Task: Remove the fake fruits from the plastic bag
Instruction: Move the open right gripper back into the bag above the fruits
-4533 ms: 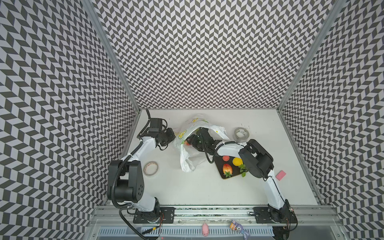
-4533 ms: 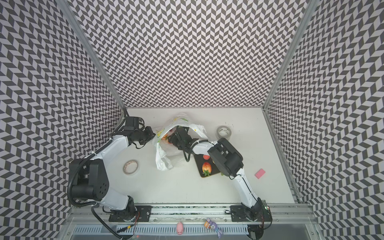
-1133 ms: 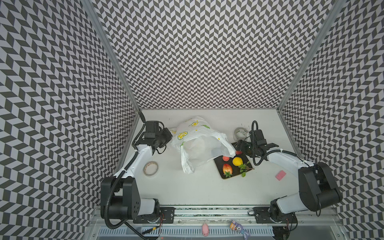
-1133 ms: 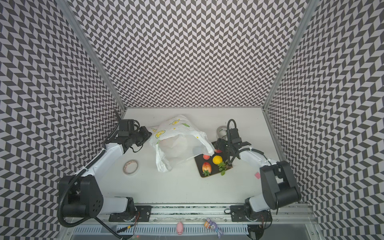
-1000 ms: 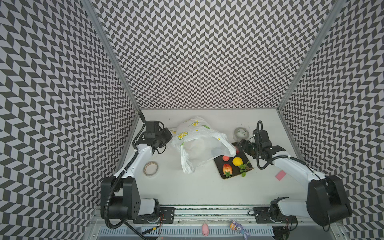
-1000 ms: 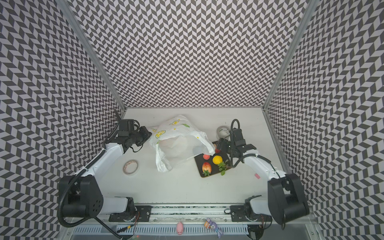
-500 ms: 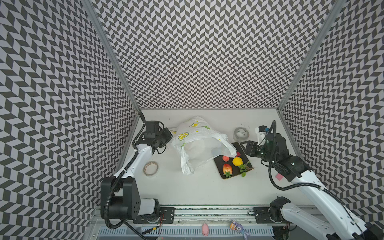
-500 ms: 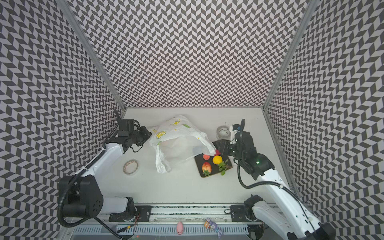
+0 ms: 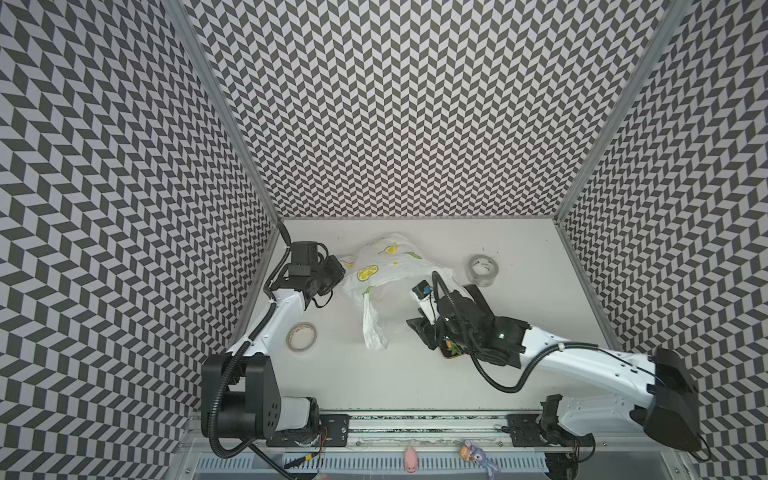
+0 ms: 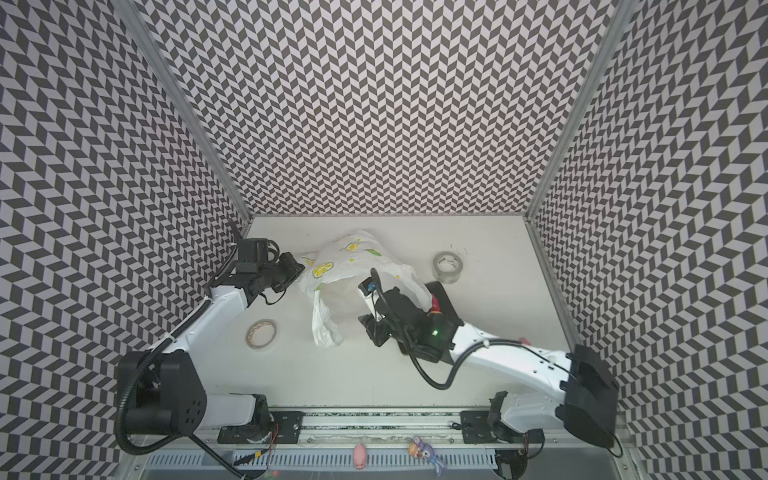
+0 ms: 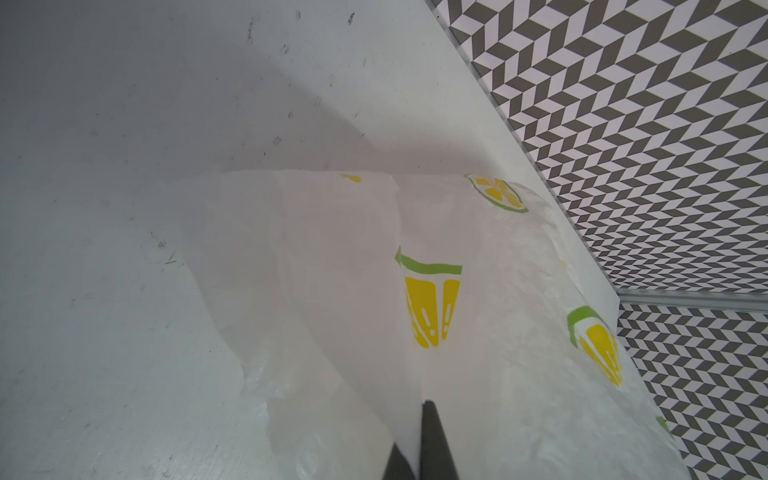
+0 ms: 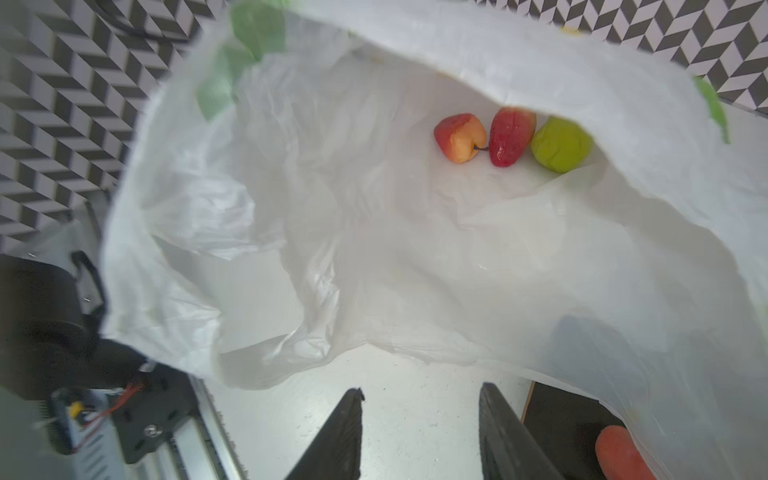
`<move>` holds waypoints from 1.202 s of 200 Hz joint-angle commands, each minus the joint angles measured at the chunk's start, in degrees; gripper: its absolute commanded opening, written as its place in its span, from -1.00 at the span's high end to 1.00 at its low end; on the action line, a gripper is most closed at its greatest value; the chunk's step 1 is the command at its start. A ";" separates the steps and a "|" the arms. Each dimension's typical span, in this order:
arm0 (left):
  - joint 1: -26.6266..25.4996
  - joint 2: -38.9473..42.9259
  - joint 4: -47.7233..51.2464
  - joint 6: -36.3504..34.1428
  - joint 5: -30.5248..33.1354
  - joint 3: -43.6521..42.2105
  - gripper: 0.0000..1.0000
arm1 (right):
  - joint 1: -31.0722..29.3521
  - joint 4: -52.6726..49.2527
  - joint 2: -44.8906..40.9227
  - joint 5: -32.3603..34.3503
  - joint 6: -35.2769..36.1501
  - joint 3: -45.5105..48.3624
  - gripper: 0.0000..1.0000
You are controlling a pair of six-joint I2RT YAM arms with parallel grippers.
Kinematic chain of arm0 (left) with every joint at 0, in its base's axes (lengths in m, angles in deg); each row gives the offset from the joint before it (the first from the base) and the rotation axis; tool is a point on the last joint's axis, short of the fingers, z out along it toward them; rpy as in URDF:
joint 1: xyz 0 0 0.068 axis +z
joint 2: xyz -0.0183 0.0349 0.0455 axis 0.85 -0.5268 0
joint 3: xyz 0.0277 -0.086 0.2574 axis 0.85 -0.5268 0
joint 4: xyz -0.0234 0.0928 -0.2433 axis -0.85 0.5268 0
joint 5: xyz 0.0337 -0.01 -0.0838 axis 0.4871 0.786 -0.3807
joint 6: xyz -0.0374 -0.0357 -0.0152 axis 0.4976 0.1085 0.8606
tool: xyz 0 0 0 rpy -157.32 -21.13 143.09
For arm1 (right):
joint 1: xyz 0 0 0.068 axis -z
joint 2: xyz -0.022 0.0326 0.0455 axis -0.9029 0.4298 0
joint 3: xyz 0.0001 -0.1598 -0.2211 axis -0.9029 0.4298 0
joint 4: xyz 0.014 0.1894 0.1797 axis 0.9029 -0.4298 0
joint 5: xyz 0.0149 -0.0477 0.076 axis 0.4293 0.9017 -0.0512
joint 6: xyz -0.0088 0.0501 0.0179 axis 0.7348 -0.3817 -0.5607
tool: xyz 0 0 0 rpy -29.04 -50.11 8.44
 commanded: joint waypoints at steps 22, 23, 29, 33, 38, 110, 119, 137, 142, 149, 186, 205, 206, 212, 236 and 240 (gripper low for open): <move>0.28 0.83 0.20 -0.68 0.09 1.45 1.00 | -0.25 9.82 10.31 12.93 9.33 -3.60 0.14; 0.28 0.81 0.20 -0.68 0.07 1.45 1.00 | -0.24 9.91 10.56 13.18 9.46 -3.62 0.14; 0.28 0.71 0.33 -0.76 -0.02 1.48 1.00 | -0.17 10.13 12.13 14.32 11.36 -4.18 0.15; 0.33 0.71 0.50 -0.76 0.01 1.48 1.00 | -0.22 10.11 13.06 15.04 12.44 -4.67 0.16; 0.29 0.67 0.51 -0.84 -0.01 1.49 1.00 | -0.21 9.82 14.50 15.99 13.75 -5.26 0.17; 0.28 0.83 0.20 -0.59 -0.20 1.40 1.00 | 2.10 10.72 24.88 21.24 20.52 -8.71 0.21; 0.28 0.91 0.19 -0.59 -0.20 1.27 1.00 | 2.92 10.02 25.62 20.79 18.78 -10.01 0.21; 0.28 1.22 -0.06 -0.59 -0.39 0.82 1.00 | 4.94 8.97 26.42 16.12 14.19 -12.62 0.18; 0.28 1.25 -0.06 -0.51 -0.39 0.66 1.00 | 5.33 8.89 26.74 14.82 12.86 -13.19 0.17; 0.28 1.31 -0.10 -0.50 -0.39 0.42 1.00 | 5.87 8.16 27.57 13.15 11.23 -14.53 0.15; 0.28 1.35 -0.65 -0.41 -1.10 0.10 1.00 | 6.73 3.72 33.15 8.78 6.00 -20.84 0.08; 0.28 1.20 -0.37 -0.76 -1.18 0.72 1.00 | 6.66 5.04 33.67 9.94 6.72 -19.98 0.08; 0.28 1.17 -0.35 -0.76 -1.18 0.77 1.00 | 6.65 5.15 33.58 10.01 6.79 -19.85 0.08; 0.28 1.07 -0.24 -0.84 -1.18 0.97 1.00 | 6.64 6.04 33.42 10.54 7.47 -19.12 0.08; 0.28 0.78 -0.15 -0.94 -1.45 1.49 1.00 | 6.71 7.30 33.69 12.77 9.56 -17.80 0.08; 0.28 0.70 -0.19 -0.94 -1.44 1.53 1.00 | 6.78 6.98 34.00 12.96 9.64 -17.97 0.08</move>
